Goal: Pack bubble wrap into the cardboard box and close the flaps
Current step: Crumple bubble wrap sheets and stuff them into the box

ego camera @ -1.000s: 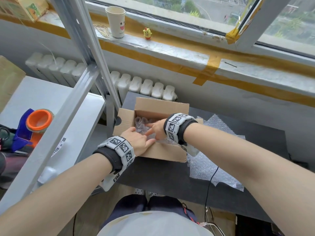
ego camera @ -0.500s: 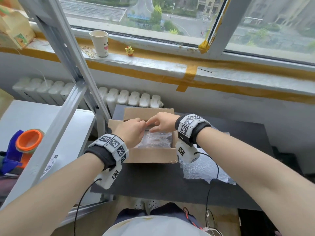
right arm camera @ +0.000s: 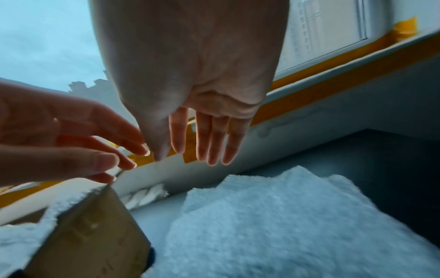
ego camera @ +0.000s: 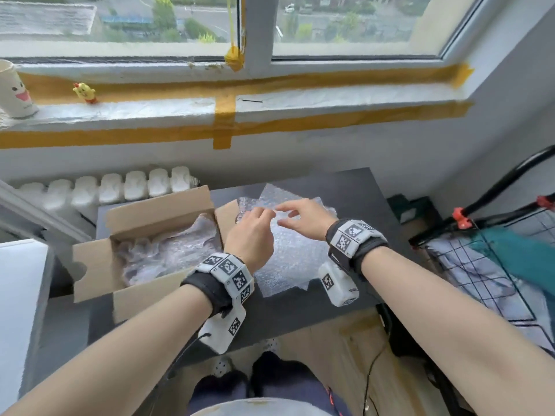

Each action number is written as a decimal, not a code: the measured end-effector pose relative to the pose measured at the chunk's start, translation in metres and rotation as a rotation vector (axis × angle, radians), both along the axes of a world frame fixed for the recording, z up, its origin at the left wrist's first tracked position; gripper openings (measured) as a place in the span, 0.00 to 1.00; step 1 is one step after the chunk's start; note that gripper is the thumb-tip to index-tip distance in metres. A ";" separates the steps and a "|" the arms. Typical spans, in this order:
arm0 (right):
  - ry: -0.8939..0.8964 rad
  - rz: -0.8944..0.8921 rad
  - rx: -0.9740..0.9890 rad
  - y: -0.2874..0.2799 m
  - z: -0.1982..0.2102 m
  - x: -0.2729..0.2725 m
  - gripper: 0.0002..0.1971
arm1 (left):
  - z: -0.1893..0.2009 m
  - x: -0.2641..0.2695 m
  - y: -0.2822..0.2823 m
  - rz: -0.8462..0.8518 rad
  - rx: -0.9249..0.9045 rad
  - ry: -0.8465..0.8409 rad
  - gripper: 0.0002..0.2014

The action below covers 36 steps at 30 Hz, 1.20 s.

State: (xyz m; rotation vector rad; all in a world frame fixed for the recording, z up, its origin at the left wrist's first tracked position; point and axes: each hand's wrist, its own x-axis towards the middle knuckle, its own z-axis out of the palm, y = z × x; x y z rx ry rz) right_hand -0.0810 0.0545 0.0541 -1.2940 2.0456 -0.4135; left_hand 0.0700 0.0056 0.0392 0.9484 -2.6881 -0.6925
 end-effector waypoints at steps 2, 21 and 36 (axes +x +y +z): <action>0.020 -0.036 0.026 0.016 -0.019 -0.015 0.21 | -0.016 -0.013 0.013 -0.029 0.047 -0.093 0.18; 0.204 0.081 0.167 0.048 -0.129 -0.059 0.38 | -0.128 -0.054 0.006 -0.100 0.009 -0.522 0.31; 0.241 -0.029 -0.080 0.052 -0.098 -0.058 0.11 | -0.088 -0.061 0.010 -0.114 -0.189 -0.260 0.17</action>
